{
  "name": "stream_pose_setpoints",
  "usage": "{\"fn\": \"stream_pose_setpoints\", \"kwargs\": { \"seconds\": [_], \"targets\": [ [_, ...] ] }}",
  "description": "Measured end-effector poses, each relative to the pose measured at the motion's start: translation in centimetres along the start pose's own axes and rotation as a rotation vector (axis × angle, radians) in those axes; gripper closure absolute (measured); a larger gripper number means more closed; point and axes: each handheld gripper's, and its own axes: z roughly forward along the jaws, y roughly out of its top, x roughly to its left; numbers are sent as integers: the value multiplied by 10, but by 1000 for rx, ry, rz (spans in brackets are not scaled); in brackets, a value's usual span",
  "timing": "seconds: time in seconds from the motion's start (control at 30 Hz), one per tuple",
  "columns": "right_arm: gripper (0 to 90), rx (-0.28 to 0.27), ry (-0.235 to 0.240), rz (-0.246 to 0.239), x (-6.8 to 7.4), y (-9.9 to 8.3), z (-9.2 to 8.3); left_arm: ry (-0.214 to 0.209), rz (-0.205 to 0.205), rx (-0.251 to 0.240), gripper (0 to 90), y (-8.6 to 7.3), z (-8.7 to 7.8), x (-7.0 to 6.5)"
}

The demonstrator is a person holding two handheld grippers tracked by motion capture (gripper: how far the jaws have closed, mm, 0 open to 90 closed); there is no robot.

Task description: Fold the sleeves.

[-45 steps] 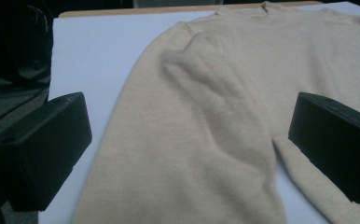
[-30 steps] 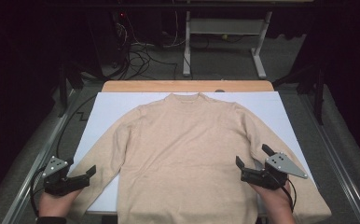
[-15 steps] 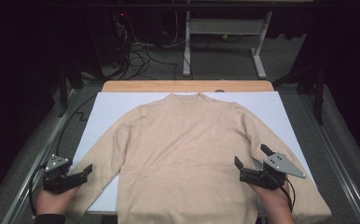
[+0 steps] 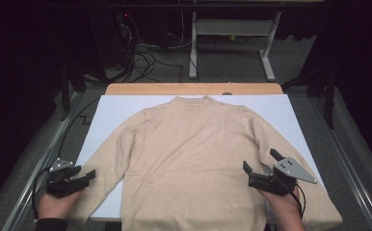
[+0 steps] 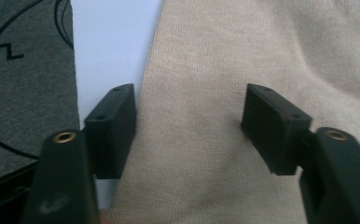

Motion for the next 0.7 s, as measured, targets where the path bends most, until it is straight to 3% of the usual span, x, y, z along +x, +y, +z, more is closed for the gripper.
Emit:
{"fn": "stream_pose_setpoints", "kwargs": {
  "seconds": [0.2, 0.3, 0.37, 0.47, 0.5, 0.53, 0.57, 0.7],
  "targets": [
    [0, -4, 3, 9, -1, 0, -1, -6, -18, -1, 547, 0, -1, 1],
    [0, -8, 7, 17, 0, 1, -2, -59, -30, 6, 699, 2, -2, 1],
    [0, -10, 9, 17, -1, 1, -1, -65, -19, 2, 801, 3, -3, -1],
    [0, -7, 9, 16, 0, 1, -1, -84, -26, -28, 818, 5, -7, -2],
    [0, -9, 9, 16, 0, 1, 0, -112, -34, -83, 819, 8, -18, -5],
    [0, -9, 9, 16, 0, 1, 0, -112, -34, -83, 819, 8, -18, -5],
    [0, -9, 7, 13, 0, 2, -1, -135, -26, -135, 819, 12, -28, -12],
    [0, -8, 4, 14, -1, 1, -1, -171, -9, -174, 819, 16, -36, -23]
  ]
}}
